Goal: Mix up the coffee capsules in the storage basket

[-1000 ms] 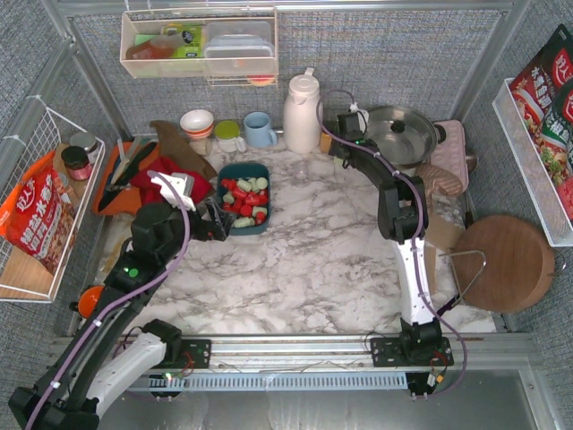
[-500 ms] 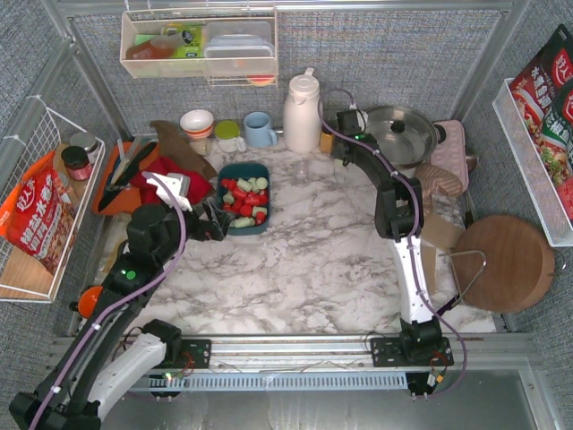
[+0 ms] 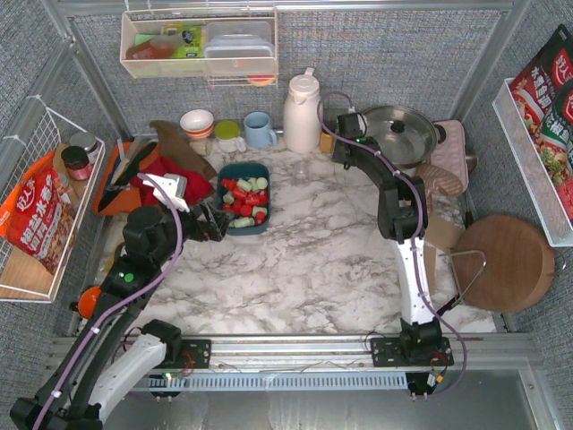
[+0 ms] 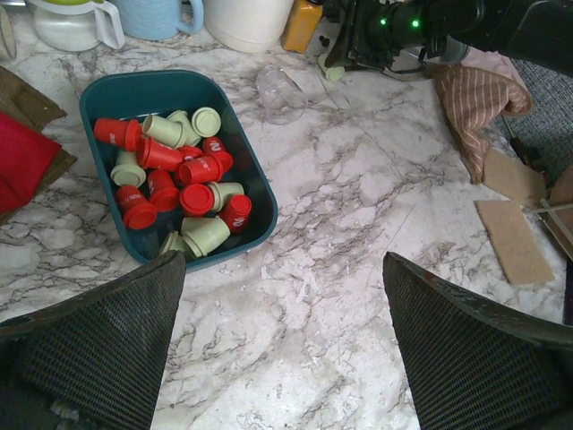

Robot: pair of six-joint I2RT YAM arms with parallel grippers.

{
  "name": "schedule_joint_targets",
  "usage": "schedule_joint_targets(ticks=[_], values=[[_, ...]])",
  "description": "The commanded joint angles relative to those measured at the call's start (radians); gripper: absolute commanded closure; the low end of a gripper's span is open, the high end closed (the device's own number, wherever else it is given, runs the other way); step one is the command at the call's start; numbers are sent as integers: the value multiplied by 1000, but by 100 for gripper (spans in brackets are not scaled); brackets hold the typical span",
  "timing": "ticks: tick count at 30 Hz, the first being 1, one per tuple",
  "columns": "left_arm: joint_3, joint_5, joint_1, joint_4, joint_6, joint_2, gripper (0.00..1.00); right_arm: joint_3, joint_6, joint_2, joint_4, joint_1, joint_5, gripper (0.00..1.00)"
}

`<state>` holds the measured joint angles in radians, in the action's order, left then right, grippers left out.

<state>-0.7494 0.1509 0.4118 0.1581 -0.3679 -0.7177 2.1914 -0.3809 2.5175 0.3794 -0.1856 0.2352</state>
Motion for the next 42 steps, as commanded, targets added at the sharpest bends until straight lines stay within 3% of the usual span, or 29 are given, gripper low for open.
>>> schedule_joint_targets(ticks=[1, 8, 18, 22, 26, 32, 35, 36, 37, 40, 42], values=[[5, 9, -4, -45, -5, 2, 1, -102, 74, -83, -84, -15, -11, 69], [8, 16, -8, -54, -17, -12, 1, -352, 268, -337, -191, -68, -50, 69], [17, -4, -7, -72, -24, -32, 1, -875, 479, -738, -114, -143, -229, 69], [29, -9, -8, -101, -31, -32, 1, -1015, 601, -816, -85, -151, -365, 68], [38, -15, -8, -117, -31, -29, 1, -1050, 743, -826, -11, -150, -488, 65], [47, -61, -8, -112, -17, -12, 1, -1060, 910, -800, 22, -150, -462, 44], [50, -80, -8, -114, -9, -6, 1, -1042, 906, -795, 23, -150, -417, 29], [50, -84, -7, -113, -9, -6, 1, -1042, 878, -804, 15, -151, -398, 23], [50, -88, -7, -112, -7, -5, 1, -1046, 842, -817, -2, -154, -372, 5], [49, -96, -8, -111, -5, -2, 1, -1124, 680, -901, -155, -189, -218, 1], [51, -101, -8, -113, -3, 0, 1, -1207, 486, -973, -270, -232, 0, 1]])
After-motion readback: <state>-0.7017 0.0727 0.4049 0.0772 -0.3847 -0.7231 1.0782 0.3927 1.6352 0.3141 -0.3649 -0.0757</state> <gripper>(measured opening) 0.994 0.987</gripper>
